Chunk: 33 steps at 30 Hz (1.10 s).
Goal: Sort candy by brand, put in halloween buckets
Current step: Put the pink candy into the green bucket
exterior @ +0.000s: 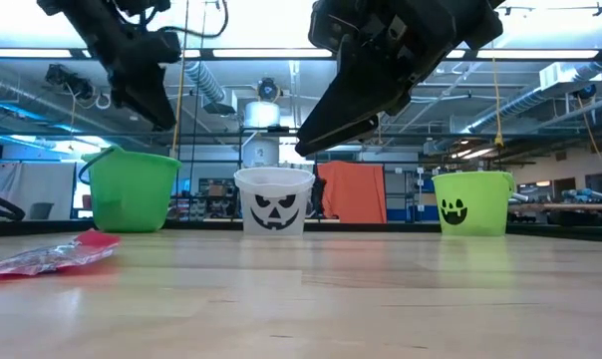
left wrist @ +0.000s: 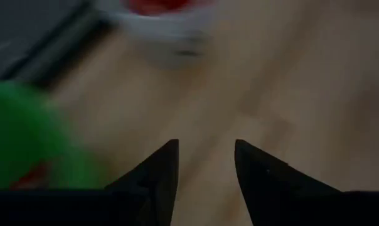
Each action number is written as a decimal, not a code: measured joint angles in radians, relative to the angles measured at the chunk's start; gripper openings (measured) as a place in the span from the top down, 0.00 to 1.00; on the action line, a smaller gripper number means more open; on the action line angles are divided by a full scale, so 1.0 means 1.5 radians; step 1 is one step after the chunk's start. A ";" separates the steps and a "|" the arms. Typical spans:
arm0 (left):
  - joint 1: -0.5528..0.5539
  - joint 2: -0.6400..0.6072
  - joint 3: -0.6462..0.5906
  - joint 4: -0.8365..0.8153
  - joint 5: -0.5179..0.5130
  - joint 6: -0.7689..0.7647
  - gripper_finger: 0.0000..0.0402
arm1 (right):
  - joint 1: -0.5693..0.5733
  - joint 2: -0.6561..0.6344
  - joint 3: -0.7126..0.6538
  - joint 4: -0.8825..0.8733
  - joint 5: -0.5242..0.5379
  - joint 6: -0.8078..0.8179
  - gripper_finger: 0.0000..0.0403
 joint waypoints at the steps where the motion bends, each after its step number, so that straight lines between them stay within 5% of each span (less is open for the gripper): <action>1: -0.030 0.000 -0.010 0.016 0.020 0.002 0.60 | 0.000 0.000 0.000 0.000 0.000 0.000 0.59; 6: -0.191 0.007 -0.065 0.113 0.085 -0.037 0.60 | 0.000 0.000 0.000 -0.008 0.001 0.000 0.59; 13: -0.352 0.024 -0.152 0.256 0.091 -0.132 0.60 | 0.000 0.000 0.000 -0.004 0.001 0.005 0.59; 25: -0.507 0.163 -0.292 0.635 0.092 -0.037 0.60 | 0.001 0.000 0.000 0.006 0.003 0.016 0.59; 33: -0.517 0.274 -0.297 0.660 0.058 -0.070 0.60 | 0.001 0.000 0.000 0.007 0.006 0.016 0.59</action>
